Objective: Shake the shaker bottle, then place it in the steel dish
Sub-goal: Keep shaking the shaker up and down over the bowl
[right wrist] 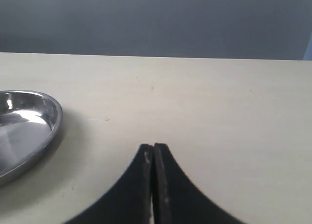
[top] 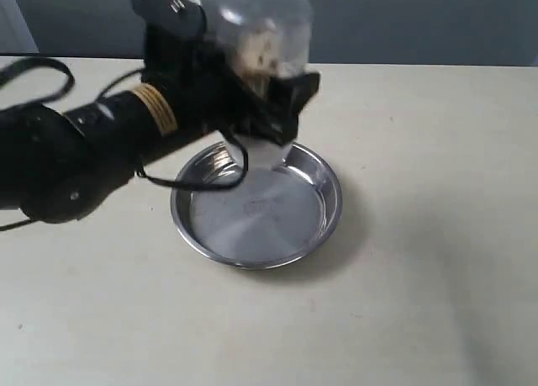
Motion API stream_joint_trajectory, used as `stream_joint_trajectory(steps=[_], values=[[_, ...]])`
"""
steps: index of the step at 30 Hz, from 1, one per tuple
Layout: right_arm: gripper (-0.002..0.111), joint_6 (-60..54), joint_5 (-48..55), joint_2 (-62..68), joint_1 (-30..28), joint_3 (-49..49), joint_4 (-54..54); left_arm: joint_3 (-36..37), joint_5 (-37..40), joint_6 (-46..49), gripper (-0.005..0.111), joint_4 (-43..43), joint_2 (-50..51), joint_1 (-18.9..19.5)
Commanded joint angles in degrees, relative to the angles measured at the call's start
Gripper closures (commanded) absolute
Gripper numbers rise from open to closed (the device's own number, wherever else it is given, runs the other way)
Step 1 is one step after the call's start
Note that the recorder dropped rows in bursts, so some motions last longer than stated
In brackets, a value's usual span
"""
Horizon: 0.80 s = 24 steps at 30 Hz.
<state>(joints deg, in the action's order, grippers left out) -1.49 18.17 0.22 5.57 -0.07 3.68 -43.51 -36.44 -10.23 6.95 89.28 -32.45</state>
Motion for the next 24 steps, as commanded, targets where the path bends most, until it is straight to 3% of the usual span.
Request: stream_joint_trajectory(steps=[1,3,4,5,8,9,11,13,15,17,18,20,22,24], values=[[0.109,0.0,-0.64,-0.22,0.2,0.07,-0.22,-6.82,1.99,-1.52,0.106,3.53,-5.79,-1.84],[0.109,0.0,-0.64,-0.22,0.2,0.07,-0.22,-4.1,10.42,0.62,0.106,-1.38,-1.44,-1.24],[0.109,0.0,-0.64,-0.22,0.2,0.07,-0.22,-2.02,9.71,0.2,0.106,-1.94,0.53,-1.12],[0.109,0.0,-0.64,-0.22,0.2,0.07,-0.22,-1.08,6.97,-0.62,0.106,-1.48,1.76,-1.12],[0.109,0.0,-0.64,-0.22,0.2,0.07,-0.22,-2.9,-11.24,-1.74,0.106,6.58,-2.54,-2.11],[0.109,0.0,-0.64,-0.22,0.2,0.07,-0.22,-5.59,-12.51,-0.78,0.106,6.97,-5.43,-2.45],[0.109,0.0,-0.64,-0.22,0.2,0.07,-0.22,-7.03,7.71,2.33,0.106,-2.79,-5.55,-1.83],[0.109,0.0,-0.64,-0.22,0.2,0.07,-0.22,-2.98,10.52,2.39,0.106,-6.95,-0.83,-1.33],[0.109,0.0,-0.64,-0.22,0.2,0.07,-0.22,-0.42,1.47,-2.72,0.106,-3.74,0.53,-1.91],[0.109,0.0,-0.64,-0.22,0.2,0.07,-0.22,-2.0,-14.05,-3.09,0.106,4.5,-2.99,-2.03],[0.109,0.0,-0.64,-0.22,0.2,0.07,-0.22,-3.69,-15.44,-2.74,0.106,5.41,-4.58,-2.03],[0.109,0.0,-0.64,-0.22,0.2,0.07,-0.22,-6.41,-0.71,-2.43,0.106,1.68,-6.15,-2.03],[0.109,0.0,-0.64,-0.22,0.2,0.07,-0.22,-3.9,11.91,-1.21,0.106,-1.4,-2.44,-1.89],[0.109,0.0,-0.64,-0.22,0.2,0.07,-0.22,1.21,8.28,-3.35,0.106,-1.78,1.84,-2.43]])
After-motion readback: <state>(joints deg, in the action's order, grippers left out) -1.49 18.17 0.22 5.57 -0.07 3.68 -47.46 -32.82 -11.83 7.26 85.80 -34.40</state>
